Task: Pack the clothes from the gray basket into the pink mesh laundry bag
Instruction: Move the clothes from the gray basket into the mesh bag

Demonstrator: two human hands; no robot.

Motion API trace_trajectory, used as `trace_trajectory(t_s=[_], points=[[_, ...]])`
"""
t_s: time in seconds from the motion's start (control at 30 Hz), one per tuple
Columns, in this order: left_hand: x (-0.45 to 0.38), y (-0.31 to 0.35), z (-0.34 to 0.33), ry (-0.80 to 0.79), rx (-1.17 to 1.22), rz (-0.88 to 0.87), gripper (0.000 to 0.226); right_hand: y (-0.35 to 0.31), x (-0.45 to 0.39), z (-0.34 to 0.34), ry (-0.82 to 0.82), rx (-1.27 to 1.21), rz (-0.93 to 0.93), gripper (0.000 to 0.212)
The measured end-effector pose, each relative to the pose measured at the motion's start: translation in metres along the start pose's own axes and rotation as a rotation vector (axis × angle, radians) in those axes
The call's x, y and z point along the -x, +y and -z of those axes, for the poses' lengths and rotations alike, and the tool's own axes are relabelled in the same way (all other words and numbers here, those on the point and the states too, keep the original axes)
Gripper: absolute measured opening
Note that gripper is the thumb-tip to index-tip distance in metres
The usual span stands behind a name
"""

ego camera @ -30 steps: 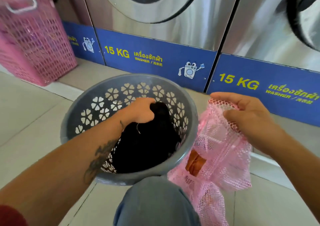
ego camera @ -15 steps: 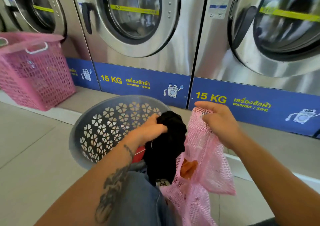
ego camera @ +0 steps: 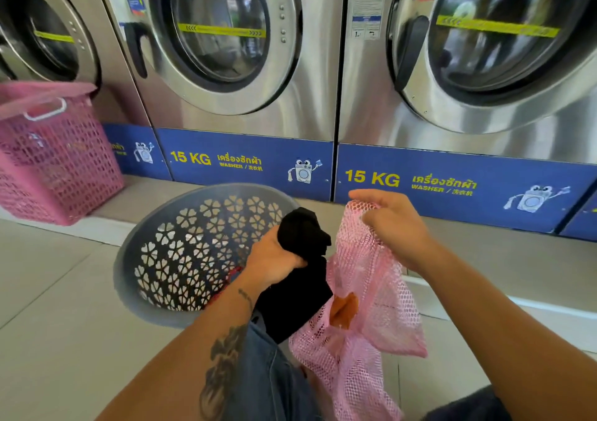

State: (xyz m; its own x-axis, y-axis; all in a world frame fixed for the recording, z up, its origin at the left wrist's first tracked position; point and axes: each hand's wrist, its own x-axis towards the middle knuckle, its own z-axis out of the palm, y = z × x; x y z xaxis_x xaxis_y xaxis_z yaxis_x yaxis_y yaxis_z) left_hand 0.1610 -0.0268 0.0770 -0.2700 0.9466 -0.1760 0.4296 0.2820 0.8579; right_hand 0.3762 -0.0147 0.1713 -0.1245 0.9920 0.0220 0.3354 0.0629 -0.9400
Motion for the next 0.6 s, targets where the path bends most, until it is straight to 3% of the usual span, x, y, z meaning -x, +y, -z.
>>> trace_trajectory(t_s=[0.1,0.2,0.33,0.6], points=[[0.013,0.020,0.006,0.100,0.058,-0.119,0.056,-0.003,-0.004,0.007,0.029,0.005,0.018,0.055],[0.029,0.058,0.015,0.145,0.285,-0.216,0.051,-0.009,-0.013,0.019,0.061,0.037,0.059,0.058],[0.054,0.106,0.023,0.122,0.494,-0.376,0.048,-0.019,-0.024,0.035,0.027,0.040,0.096,0.063],[0.051,0.066,-0.068,-0.212,0.116,-0.120,0.062,-0.023,-0.017,0.041,-0.073,-0.045,0.035,0.071]])
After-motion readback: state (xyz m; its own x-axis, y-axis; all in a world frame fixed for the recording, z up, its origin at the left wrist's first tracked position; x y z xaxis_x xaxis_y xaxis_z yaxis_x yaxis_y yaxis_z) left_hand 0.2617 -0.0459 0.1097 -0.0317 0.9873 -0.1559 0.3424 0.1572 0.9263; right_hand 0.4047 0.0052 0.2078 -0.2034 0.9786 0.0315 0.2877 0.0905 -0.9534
